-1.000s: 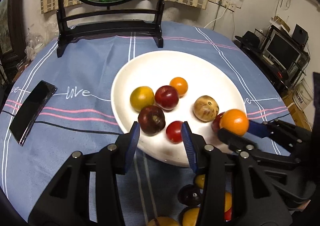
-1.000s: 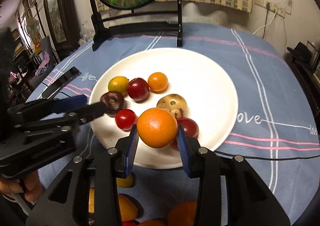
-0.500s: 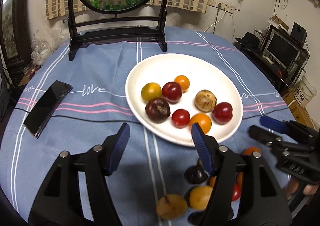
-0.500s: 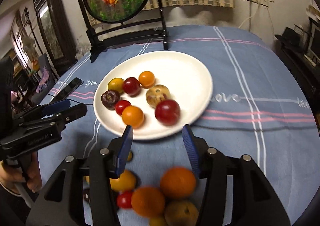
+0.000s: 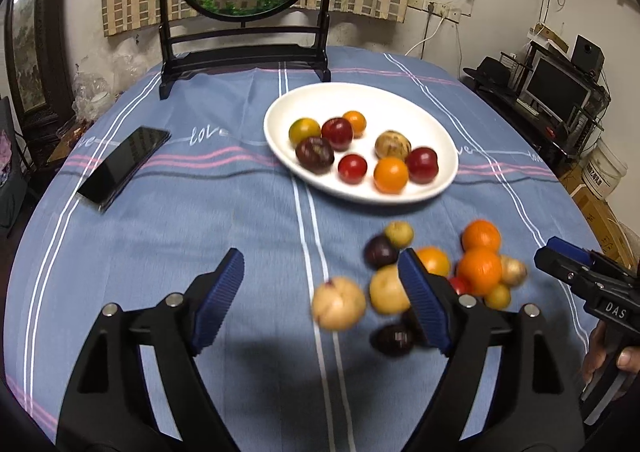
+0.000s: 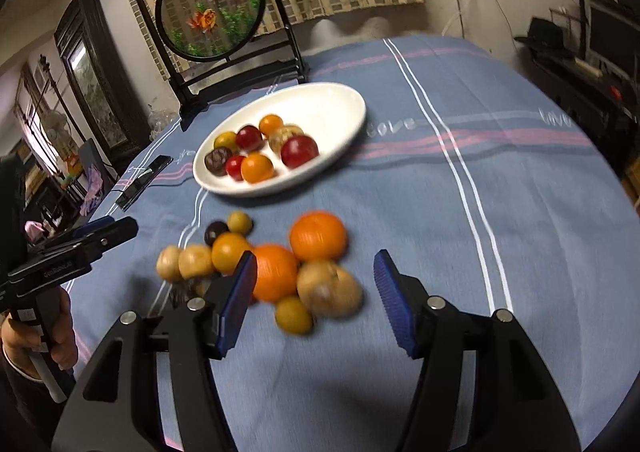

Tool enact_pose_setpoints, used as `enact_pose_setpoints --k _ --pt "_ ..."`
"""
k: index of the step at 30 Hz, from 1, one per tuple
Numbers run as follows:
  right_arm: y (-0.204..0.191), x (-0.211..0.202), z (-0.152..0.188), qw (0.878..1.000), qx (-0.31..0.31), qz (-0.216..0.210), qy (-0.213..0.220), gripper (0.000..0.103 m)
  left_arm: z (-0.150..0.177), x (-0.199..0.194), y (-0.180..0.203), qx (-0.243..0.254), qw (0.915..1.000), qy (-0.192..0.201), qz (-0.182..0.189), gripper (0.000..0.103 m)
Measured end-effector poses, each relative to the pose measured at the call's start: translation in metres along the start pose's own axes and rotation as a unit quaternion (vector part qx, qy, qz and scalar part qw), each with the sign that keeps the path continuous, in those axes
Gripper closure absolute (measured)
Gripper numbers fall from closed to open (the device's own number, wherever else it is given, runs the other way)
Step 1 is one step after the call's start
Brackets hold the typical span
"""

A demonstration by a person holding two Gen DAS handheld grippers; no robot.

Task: Organize fruits
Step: 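Withdraw both open tools from the plate back to the fruit pile, then grasp the cream potato-like fruit with the left tool while the right tool grasps the brown speckled fruit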

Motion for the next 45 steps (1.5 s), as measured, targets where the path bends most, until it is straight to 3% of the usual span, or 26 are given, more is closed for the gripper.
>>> enact_pose_setpoints --k 7,17,30,36,37,42,45 --pt "0.015 -0.007 0.033 1.0 0.023 -0.003 -0.021 0.041 0.036 -0.006 0.002 0.006 0.9997 -0.022 -0.008 0.018" --pt "0.002 -0.008 0.049 0.999 0.005 -0.021 -0.031 0.041 0.065 0.01 -0.004 0.003 0.9984 -0.055 -0.013 0.018" --pt "0.001 0.003 0.051 0.998 0.007 -0.034 -0.048 0.041 0.053 0.052 -0.005 0.04 0.9949 -0.088 -0.029 0.018" --pt "0.003 0.006 0.05 0.997 0.018 -0.041 -0.057 0.041 0.038 0.062 -0.003 0.042 0.9954 -0.081 -0.028 0.019" --pt "0.003 0.006 0.05 0.997 0.019 -0.041 -0.057 0.041 0.037 0.063 -0.002 0.039 0.9958 -0.079 -0.025 0.02" --pt "0.004 0.008 0.048 0.998 0.017 -0.034 -0.058 0.041 0.038 0.064 0.01 0.038 0.9962 -0.077 0.016 0.063" --pt "0.005 0.008 0.044 0.998 0.015 -0.028 -0.054 0.041 0.038 0.063 0.017 0.056 0.9955 -0.076 0.003 0.063"
Point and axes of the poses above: each gripper's, at about its wrist camera, not at the fingertips, and x roughly the way its jaws point, y to its right, z to its underside, the point moved 10 cm from there along x, roughly the way its jaws point, and after that the axes turned 4 degrees about x, right-handed, at the moved point
